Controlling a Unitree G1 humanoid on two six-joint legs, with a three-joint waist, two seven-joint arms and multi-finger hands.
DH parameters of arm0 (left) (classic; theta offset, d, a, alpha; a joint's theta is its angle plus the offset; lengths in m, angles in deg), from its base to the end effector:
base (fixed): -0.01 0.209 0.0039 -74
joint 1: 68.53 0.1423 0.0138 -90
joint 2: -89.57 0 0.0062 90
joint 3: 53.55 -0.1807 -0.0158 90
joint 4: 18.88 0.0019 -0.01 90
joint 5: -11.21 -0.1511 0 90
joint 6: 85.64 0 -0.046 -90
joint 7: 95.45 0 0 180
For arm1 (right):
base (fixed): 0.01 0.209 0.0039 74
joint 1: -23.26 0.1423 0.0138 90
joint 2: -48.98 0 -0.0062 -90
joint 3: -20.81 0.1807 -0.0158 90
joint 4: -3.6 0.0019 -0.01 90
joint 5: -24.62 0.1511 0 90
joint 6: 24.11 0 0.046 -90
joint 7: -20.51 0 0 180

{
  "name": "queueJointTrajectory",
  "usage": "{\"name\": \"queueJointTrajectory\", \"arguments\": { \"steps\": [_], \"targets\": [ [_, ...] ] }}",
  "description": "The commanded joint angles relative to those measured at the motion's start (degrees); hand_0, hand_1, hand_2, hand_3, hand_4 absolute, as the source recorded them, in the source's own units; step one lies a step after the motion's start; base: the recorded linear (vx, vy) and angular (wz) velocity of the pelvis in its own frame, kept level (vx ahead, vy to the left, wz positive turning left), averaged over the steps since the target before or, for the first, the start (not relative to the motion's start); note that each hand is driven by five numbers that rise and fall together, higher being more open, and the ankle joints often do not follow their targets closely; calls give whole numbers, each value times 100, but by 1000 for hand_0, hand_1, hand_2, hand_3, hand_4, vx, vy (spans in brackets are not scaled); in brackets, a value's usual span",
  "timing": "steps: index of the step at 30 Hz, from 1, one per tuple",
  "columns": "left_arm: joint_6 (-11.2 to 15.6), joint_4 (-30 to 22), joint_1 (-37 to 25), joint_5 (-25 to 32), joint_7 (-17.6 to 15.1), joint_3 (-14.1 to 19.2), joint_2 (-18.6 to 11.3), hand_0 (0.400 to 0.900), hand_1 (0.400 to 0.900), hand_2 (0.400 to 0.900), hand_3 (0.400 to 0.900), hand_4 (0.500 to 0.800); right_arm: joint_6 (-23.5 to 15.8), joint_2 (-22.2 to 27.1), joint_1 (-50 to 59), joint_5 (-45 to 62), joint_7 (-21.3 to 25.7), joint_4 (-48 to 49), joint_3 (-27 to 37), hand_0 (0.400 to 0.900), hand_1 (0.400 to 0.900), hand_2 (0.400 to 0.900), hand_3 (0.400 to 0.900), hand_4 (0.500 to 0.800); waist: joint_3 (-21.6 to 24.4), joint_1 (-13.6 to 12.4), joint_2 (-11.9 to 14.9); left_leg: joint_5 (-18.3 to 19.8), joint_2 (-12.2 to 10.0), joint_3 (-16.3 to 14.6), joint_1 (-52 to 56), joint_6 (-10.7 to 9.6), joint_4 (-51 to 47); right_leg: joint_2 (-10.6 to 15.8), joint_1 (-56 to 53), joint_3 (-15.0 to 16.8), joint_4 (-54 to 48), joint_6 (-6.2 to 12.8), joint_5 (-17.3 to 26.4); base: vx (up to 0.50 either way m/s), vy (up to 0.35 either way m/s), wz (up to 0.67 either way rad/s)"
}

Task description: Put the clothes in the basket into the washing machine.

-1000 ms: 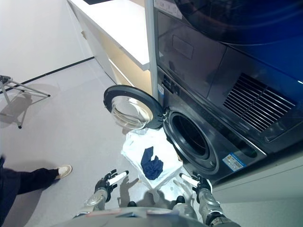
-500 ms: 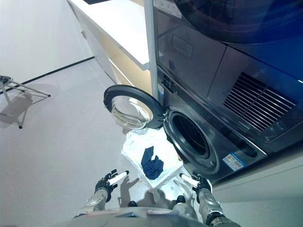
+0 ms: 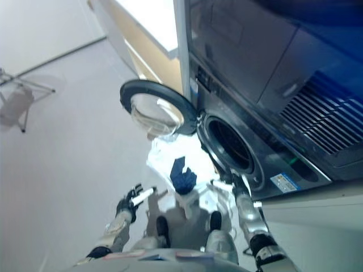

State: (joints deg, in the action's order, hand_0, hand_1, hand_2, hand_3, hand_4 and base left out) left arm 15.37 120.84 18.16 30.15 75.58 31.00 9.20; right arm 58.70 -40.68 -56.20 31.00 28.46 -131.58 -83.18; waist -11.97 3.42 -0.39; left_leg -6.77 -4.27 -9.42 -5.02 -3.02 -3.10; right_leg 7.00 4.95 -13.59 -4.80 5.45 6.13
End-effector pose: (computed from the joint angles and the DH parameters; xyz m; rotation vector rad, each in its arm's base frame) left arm 0.1645 0.1725 -0.0864 -0.1000 0.6319 0.2482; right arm 0.2107 -0.1957 -0.0517 -0.3096 0.4895 -0.0221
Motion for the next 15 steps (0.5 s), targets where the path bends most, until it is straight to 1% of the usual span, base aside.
{"name": "queueJointTrajectory", "arguments": {
  "steps": [1,2,3,4,5,6,7,8,9,10,11,12,13,15],
  "targets": [
    [527,-645,-452,150,-236,-96,-326,900,900,900,900,800,-362,38,1041,-684,166,661,-275,900,900,900,900,800,-427,-168,346,564,-11,431,-365,-172,720,286,350,-138,783,477,-321,-216,-64,29],
    [633,-981,-492,192,-330,-169,-381,900,900,900,900,800,-336,139,1446,-1026,248,672,-526,900,900,900,900,800,-603,-298,403,532,-67,516,-677,-194,862,319,637,-184,938,472,-320,-109,-34,16],
    [628,-988,-495,190,-333,-164,-381,900,900,900,900,800,-341,135,1460,-1029,251,659,-529,900,900,900,900,800,-583,-288,402,540,-68,523,-720,-194,887,322,674,-187,958,470,-328,-161,-50,22],
    [663,-1248,-504,199,-376,-206,-434,900,900,900,900,800,-335,187,1644,-1152,296,757,-620,900,900,900,900,800,-671,-338,417,532,-91,557,-901,-200,965,349,885,-216,1085,464,-327,-192,-46,22],
    [757,-1650,-553,186,-501,-267,-526,900,900,900,900,800,-324,274,2045,-1408,376,751,-841,900,900,900,900,800,-886,-462,433,516,-116,635,-1314,-204,1181,391,1318,-249,1341,440,-331,-192,-45,22],
    [752,-1655,-560,183,-505,-259,-526,900,900,900,900,800,-330,270,2064,-1409,379,735,-845,900,900,900,900,800,-853,-450,434,530,-115,642,-1385,-203,1222,397,1382,-250,1374,438,-343,-208,-53,26],
    [796,-2004,-562,171,-557,-297,-594,900,900,900,900,800,-313,325,2250,-1543,397,850,-955,900,900,900,900,800,-944,-509,444,533,-135,686,-1622,-199,1332,427,1626,-274,1533,430,-353,-136,-44,23],
    [842,-2244,-603,103,-628,-308,-645,900,900,900,900,800,-318,375,2427,-1659,470,860,-1037,900,900,900,900,800,-1053,-569,442,524,-134,737,-1858,-193,1457,444,1859,-283,1686,415,-362,-255,-85,39],
    [894,-2539,-704,1,-758,-321,-730,900,900,900,900,800,-292,487,2814,-1978,578,837,-1188,900,900,900,900,800,-1196,-675,445,530,-131,817,-2338,-195,1679,482,2304,-320,1963,393,-421,-189,-60,29],
    [885,-2548,-710,-5,-764,-315,-728,900,900,900,900,800,-294,484,2830,-1981,581,826,-1191,900,900,900,900,800,-1151,-660,447,545,-128,827,-2425,-194,1726,492,2384,-322,2004,391,-437,-251,-86,35],
    [963,-2824,-872,-139,-937,-358,-782,900,900,900,900,800,-279,658,3236,-2285,783,725,-1294,900,900,900,900,800,-1339,-778,435,542,-110,937,-2897,-184,1940,536,2842,-371,2268,377,-468,-179,-63,28],
    [995,-2930,-972,-164,-1019,-358,-808,900,900,900,900,800,-266,743,3431,-2367,842,633,-1327,900,900,900,900,800,-1375,-818,427,561,-95,967,-3187,-181,2072,562,3122,-392,2435,374,-507,-169,-65,27],
    [991,-2932,-981,-168,-1025,-354,-803,900,900,900,900,800,-274,742,3450,-2367,847,614,-1332,900,900,900,900,800,-1340,-811,426,620,-97,973,-3269,-184,2154,573,3202,-385,2518,376,-564,-103,-45,24],
    [1055,-3330,-1183,-300,-1204,-354,-893,900,900,900,900,800,-245,965,3918,-2499,1014,461,-1394,900,900,900,900,800,-1448,-915,395,652,-57,1088,-3885,-159,2424,646,3797,-407,2876,362,-644,-139,-56,26]
  ]
}}
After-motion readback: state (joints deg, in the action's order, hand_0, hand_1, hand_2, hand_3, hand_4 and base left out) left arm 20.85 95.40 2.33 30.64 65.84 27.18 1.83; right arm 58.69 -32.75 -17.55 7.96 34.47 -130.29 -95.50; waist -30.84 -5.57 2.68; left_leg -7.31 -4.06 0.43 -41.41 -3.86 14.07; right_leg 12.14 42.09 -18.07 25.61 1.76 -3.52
